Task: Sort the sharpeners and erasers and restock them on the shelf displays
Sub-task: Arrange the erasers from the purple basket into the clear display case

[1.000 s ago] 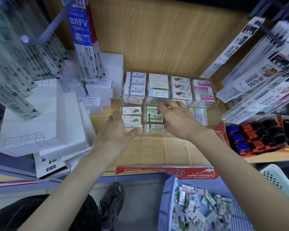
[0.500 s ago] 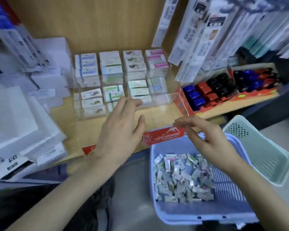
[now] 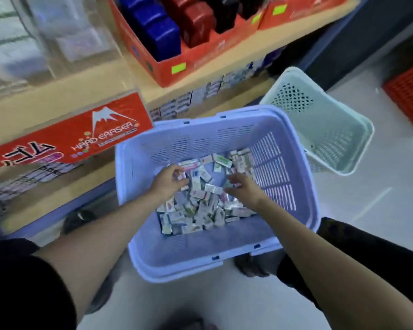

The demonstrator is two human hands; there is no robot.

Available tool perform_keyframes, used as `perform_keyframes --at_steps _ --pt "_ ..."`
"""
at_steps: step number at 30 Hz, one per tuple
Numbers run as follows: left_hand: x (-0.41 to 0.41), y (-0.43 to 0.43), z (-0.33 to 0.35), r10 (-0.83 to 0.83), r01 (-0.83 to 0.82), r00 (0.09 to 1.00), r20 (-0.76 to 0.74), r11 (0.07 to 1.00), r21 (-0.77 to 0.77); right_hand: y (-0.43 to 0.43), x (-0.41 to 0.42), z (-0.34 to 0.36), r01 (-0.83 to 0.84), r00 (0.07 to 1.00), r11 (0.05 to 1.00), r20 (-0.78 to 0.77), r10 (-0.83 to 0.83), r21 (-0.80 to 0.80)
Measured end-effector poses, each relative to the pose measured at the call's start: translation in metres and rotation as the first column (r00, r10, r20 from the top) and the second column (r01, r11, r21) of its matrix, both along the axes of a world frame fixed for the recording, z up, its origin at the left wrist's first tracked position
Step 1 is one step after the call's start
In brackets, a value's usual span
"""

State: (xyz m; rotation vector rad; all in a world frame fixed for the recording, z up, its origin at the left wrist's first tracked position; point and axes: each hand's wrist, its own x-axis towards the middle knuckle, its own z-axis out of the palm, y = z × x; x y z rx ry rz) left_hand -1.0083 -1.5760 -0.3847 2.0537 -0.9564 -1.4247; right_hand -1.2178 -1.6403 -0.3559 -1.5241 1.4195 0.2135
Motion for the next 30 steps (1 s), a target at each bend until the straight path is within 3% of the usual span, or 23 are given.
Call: perform_keyframes --at_steps 2,5,9,11,15,18,21,24,30 --pt "-0.002 -0.001 -0.033 0.02 -0.02 1.0 -0.009 0.999 0.046 -0.002 0.006 -0.024 0.056 0.997 0.998 0.046 -0.057 0.019" --pt "-0.005 -0.004 -0.064 -0.016 0.016 1.0 -0.002 0.999 0.048 -0.01 0.015 -0.057 -0.03 0.998 0.999 0.059 0.028 0.021" --pt "-0.004 -0.013 -0.082 -0.319 0.297 0.884 0.342 0.948 0.117 -0.022 0.026 -0.085 -0.081 0.992 0.995 0.097 0.075 0.059" --pt "-0.002 -0.019 -0.084 -0.37 0.339 0.845 0.386 0.929 0.148 -0.027 0.034 -0.095 0.003 0.991 0.998 0.135 -0.013 0.07" --pt "-0.002 -0.025 -0.087 -0.302 0.297 0.924 0.237 0.953 0.055 -0.023 0.046 -0.107 0.302 0.905 0.935 0.251 -0.343 0.189" --pt "-0.005 -0.026 -0.089 -0.207 0.21 0.972 0.113 0.978 -0.015 -0.021 0.046 -0.103 0.301 0.892 0.928 0.278 -0.355 0.217" --pt "-0.009 -0.028 -0.091 -0.109 0.109 0.991 0.076 0.994 -0.007 -0.021 0.046 -0.101 0.279 0.869 0.901 0.312 -0.384 0.332" --pt "-0.013 -0.029 -0.088 -0.014 0.015 0.999 0.036 1.0 -0.009 -0.022 0.046 -0.104 0.226 0.895 0.912 0.297 -0.333 0.342" --pt "-0.008 -0.023 -0.087 -0.16 0.159 0.986 0.05 0.987 0.03 -0.007 0.044 -0.105 0.239 0.89 0.907 0.296 -0.348 0.346"
